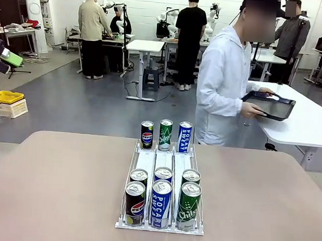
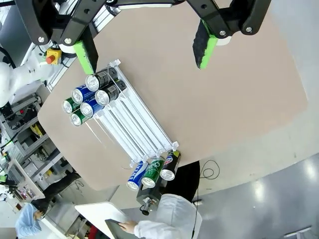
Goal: Retrieve and hand over the desired beverage to the person.
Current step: Pick up a can of the same type that the person held from the Automatic Can Dispenser.
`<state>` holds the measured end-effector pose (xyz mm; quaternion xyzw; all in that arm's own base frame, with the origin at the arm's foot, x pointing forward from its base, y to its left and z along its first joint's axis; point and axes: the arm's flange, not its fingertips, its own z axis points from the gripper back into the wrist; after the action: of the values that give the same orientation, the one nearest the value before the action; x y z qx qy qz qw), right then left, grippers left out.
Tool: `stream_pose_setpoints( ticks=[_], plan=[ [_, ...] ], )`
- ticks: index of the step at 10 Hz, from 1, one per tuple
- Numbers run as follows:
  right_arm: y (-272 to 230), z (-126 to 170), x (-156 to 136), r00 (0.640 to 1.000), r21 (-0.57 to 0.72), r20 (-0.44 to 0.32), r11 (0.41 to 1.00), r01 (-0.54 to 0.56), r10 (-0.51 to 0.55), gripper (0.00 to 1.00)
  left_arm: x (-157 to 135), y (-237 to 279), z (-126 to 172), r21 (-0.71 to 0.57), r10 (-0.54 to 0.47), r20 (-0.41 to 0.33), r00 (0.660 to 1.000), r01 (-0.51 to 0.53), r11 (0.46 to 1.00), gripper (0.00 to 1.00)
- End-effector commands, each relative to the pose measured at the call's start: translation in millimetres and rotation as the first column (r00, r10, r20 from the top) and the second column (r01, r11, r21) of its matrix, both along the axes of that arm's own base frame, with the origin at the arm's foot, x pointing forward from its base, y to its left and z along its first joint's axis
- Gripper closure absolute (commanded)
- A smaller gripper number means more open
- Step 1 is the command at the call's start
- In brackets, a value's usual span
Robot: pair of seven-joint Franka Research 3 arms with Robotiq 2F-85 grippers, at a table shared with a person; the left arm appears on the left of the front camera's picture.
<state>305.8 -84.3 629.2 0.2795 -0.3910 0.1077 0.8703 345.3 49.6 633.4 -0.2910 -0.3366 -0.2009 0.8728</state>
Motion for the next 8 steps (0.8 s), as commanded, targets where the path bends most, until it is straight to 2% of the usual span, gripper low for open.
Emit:
stream_pose_setpoints(
  ticks=[1,8],
  plan=[
    [0.0,-1.0,2.0,1.000,0.004,0.006,1.000,-0.017,0.017,0.00,1.8,2.3,0.3,-0.008,-0.022,0.012,1.000,0.022,1.000,0.00],
    [0.0,-1.0,2.0,1.000,0.004,0.006,1.000,-0.017,0.017,0.00,1.8,2.3,0.3,-0.008,-0.022,0.012,1.000,0.022,1.000,0.00]
  ],
)
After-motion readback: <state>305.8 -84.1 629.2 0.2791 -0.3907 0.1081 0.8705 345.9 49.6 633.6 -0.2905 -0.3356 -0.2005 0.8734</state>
